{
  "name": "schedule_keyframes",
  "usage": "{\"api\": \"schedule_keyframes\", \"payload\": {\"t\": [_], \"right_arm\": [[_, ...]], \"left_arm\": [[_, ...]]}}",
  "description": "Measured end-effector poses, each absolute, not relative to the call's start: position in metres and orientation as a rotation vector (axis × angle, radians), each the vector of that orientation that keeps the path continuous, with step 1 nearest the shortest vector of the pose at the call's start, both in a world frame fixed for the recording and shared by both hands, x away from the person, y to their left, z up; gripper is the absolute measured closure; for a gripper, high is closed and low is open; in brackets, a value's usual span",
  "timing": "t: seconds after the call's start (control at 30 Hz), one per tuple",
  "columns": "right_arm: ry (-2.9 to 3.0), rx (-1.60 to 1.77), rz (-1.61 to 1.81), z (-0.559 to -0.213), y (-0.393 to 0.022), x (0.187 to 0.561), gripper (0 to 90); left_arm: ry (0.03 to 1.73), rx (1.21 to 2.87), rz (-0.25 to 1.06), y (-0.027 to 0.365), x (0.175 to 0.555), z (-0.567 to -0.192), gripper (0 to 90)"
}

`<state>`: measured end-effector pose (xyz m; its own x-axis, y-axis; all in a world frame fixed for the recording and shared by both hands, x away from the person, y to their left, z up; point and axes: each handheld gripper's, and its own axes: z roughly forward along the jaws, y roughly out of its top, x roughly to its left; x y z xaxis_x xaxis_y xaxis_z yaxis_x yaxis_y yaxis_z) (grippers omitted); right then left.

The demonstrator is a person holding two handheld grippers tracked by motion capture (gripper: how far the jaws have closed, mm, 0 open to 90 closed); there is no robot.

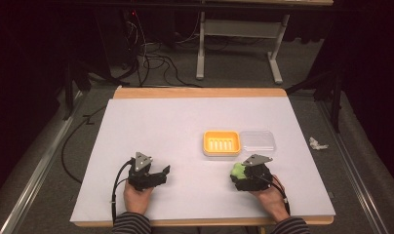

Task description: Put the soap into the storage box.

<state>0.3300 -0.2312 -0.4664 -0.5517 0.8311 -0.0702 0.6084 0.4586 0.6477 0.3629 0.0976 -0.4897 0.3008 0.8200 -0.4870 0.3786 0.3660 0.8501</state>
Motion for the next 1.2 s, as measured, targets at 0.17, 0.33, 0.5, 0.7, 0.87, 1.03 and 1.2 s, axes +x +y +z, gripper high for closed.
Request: {"api": "schedule_keyframes", "payload": {"t": [0.17, 0.33, 0.5, 0.7, 0.87, 1.03, 1.2], "right_arm": [[2.320, 1.183, 0.833, -0.463, -0.232, 0.328, 26.8], [2.306, 1.179, 0.867, -0.459, -0.234, 0.326, 26.8], [2.286, 1.190, 0.917, -0.454, -0.240, 0.324, 26.8], [2.274, 1.185, 0.946, -0.449, -0.242, 0.322, 26.8], [2.257, 1.173, 0.975, -0.443, -0.245, 0.320, 26.8], [2.243, 1.170, 0.995, -0.436, -0.248, 0.320, 26.8], [2.232, 1.188, 1.025, -0.431, -0.252, 0.321, 26.8]], "left_arm": [[1.301, 1.238, 0.422, 0.098, 0.363, -0.490, 20.4], [1.301, 1.238, 0.422, 0.098, 0.363, -0.490, 20.4], [1.300, 1.239, 0.423, 0.098, 0.363, -0.490, 20.4], [1.300, 1.239, 0.424, 0.098, 0.363, -0.490, 20.4], [1.300, 1.239, 0.423, 0.098, 0.363, -0.490, 20.4], [1.299, 1.238, 0.423, 0.098, 0.363, -0.490, 20.3], [1.299, 1.237, 0.422, 0.098, 0.363, -0.490, 20.3]]}}
